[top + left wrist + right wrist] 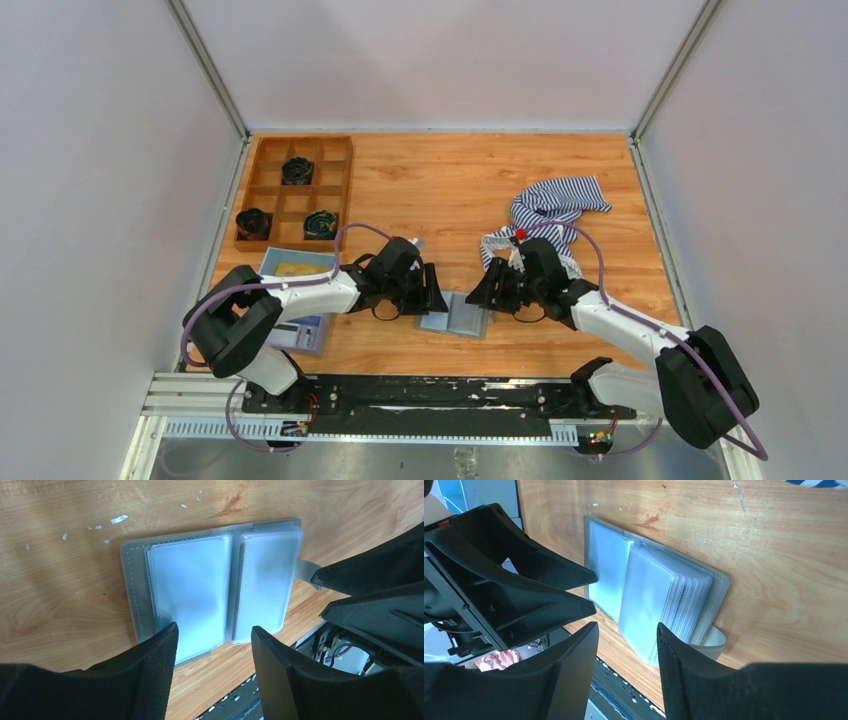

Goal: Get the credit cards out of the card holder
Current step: Remove the credit card from the card holder.

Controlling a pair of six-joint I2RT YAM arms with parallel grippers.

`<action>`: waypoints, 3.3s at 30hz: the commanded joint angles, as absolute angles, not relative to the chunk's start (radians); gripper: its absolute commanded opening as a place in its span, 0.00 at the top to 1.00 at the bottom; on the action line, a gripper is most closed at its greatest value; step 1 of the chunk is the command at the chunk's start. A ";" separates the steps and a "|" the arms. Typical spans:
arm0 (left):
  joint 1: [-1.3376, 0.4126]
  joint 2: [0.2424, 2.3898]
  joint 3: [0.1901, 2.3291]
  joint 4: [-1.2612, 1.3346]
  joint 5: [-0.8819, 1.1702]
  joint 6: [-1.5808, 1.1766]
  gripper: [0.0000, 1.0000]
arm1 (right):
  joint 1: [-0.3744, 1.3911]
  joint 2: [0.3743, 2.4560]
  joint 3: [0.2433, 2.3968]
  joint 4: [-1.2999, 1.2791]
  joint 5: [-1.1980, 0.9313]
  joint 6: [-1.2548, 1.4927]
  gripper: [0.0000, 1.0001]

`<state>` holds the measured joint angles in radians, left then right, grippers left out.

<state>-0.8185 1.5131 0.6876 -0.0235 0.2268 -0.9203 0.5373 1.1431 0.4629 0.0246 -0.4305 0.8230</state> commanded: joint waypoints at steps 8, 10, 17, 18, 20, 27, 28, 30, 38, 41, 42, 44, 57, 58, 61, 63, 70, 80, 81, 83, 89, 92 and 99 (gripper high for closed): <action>-0.813 1.501 0.680 -0.014 0.235 -0.910 0.41 | 0.564 1.218 0.486 0.054 -0.470 0.822 0.50; -0.813 1.499 0.680 -0.014 0.235 -0.910 0.41 | 0.574 1.228 0.487 0.063 -0.470 0.824 0.50; -0.813 1.501 0.678 -0.012 0.235 -0.911 0.41 | 0.585 1.255 0.485 0.080 -0.472 0.825 0.51; -0.813 1.500 0.677 -0.012 0.236 -0.911 0.41 | 0.585 1.255 0.486 0.081 -0.472 0.825 0.51; -0.813 1.503 0.675 -0.011 0.236 -0.910 0.41 | 0.586 1.257 0.486 0.084 -0.477 0.824 0.51; -0.813 1.504 0.671 -0.009 0.236 -0.911 0.41 | 0.600 1.250 0.498 0.089 -0.480 0.824 0.51; -0.813 1.505 0.670 -0.009 0.236 -0.911 0.41 | 0.601 1.254 0.500 0.091 -0.481 0.822 0.51; -0.813 1.503 0.670 -0.009 0.238 -0.912 0.41 | 0.604 1.263 0.501 0.095 -0.483 0.822 0.51; -0.813 1.434 0.678 -0.045 0.241 -0.915 0.40 | 0.611 1.314 0.491 0.165 -0.513 0.851 0.52; -0.812 1.355 0.689 -0.092 0.223 -0.919 0.39 | 0.611 1.337 0.476 0.203 -0.514 0.866 0.52; -0.812 1.327 0.692 -0.111 0.210 -0.921 0.39 | 0.611 1.344 0.470 0.230 -0.518 0.878 0.52; -0.803 1.278 0.698 -0.157 0.190 -0.916 0.37 | 0.611 1.362 0.462 0.269 -0.530 0.895 0.52; -0.730 1.063 0.646 -0.242 0.143 -0.926 0.35 | 0.673 1.471 0.569 0.322 -0.564 0.922 0.52; -0.730 1.051 0.644 -0.240 0.142 -0.929 0.34 | 0.683 1.482 0.578 0.325 -0.562 0.924 0.52; -0.730 1.023 0.636 -0.229 0.140 -0.939 0.34 | 0.715 1.512 0.609 0.319 -0.550 0.921 0.52; -0.730 1.014 0.627 -0.214 0.146 -0.944 0.35 | 0.732 1.535 0.626 0.310 -0.540 0.915 0.53; -0.730 1.024 0.609 -0.152 0.196 -0.963 0.35 | 0.737 1.617 0.650 0.271 -0.495 0.894 0.53; -0.732 1.060 0.667 -0.180 0.182 -0.935 0.35 | 0.737 1.455 0.703 0.073 -0.428 0.804 0.54; -0.732 1.067 0.679 -0.191 0.183 -0.930 0.35 | 0.736 1.420 0.702 0.042 -0.400 0.792 0.54; -0.740 1.086 0.695 -0.184 0.193 -0.923 0.35 | 0.728 1.356 0.693 -0.021 -0.350 0.769 0.53; -0.820 1.176 0.712 -0.004 0.262 -0.965 0.36 | 0.633 1.224 0.591 -0.075 -0.322 0.770 0.53; -0.857 1.277 0.779 -0.005 0.282 -0.953 0.38 | 0.595 1.210 0.554 -0.074 -0.344 0.771 0.57; -0.867 1.469 0.825 0.021 0.277 -0.957 0.41 | 0.579 1.224 0.533 -0.057 -0.363 0.785 0.66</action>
<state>-0.8639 1.4025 0.8085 -0.0116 0.2707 -0.9573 0.5941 1.2221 0.5484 -0.0463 -0.3588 0.7883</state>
